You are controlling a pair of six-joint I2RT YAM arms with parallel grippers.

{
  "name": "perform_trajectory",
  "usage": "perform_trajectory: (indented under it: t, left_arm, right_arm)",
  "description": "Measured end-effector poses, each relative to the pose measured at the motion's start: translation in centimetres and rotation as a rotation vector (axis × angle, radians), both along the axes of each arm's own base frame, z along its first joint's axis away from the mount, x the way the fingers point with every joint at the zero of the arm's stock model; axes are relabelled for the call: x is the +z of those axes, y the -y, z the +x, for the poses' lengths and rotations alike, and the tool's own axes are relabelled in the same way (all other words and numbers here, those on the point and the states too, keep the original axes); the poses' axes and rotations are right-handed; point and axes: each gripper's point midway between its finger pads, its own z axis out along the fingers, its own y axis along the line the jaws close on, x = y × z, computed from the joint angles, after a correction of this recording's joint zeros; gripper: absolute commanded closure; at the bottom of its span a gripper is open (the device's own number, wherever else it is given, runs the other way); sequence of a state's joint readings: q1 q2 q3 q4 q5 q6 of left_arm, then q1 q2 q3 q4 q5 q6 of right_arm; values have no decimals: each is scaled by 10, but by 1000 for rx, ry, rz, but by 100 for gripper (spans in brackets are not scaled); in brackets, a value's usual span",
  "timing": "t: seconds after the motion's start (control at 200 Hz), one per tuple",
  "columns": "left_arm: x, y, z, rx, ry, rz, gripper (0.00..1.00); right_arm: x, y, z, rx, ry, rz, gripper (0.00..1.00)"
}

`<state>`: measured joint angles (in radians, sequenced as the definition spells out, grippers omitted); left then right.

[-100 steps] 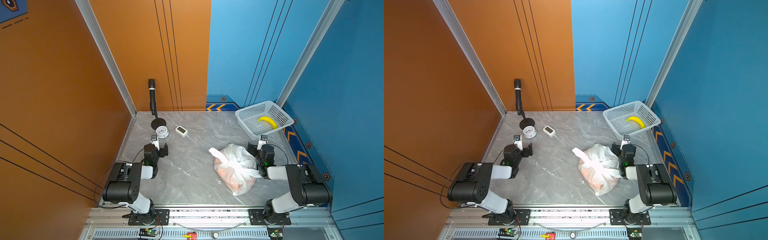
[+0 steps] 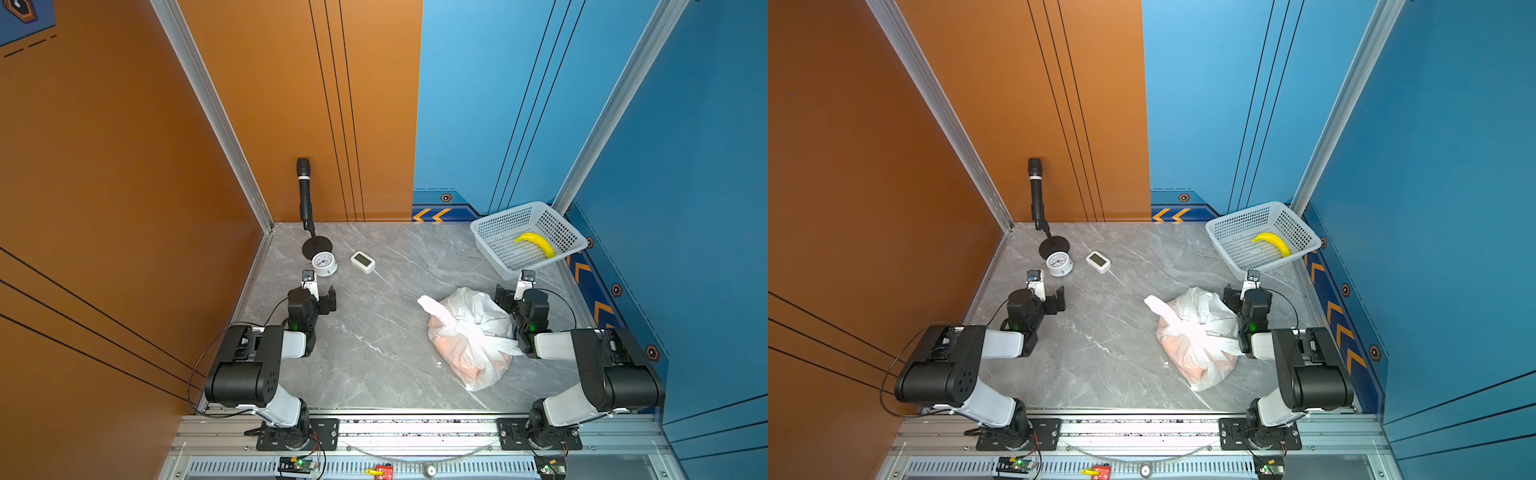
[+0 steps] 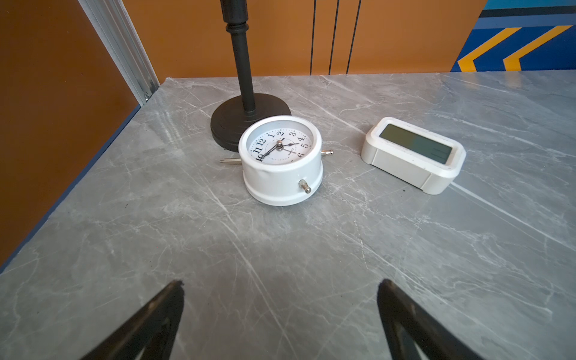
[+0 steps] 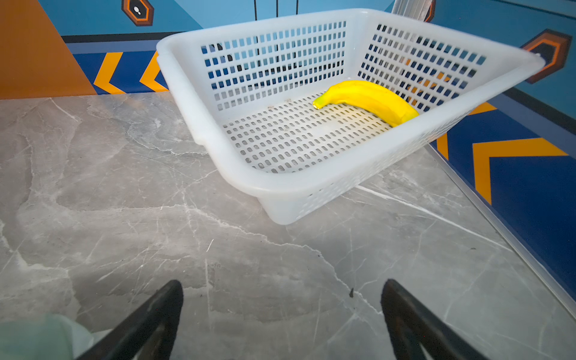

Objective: Untie the knot of the plastic bag and take out the fruit

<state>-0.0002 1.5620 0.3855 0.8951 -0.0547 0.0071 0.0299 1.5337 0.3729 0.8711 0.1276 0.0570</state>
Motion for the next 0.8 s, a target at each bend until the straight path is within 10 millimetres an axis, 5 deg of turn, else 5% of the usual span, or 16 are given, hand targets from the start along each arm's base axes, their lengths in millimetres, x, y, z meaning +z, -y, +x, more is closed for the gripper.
perform_trajectory:
  t: [0.591,0.801]
  left_arm:
    - [0,1,0,-7,0,-2,3]
    - [20,2,-7,-5,42,0,3]
  right_arm:
    - [2,2,-1,-5,1,2,1]
    - [41,13,-10,-29,69,29,0]
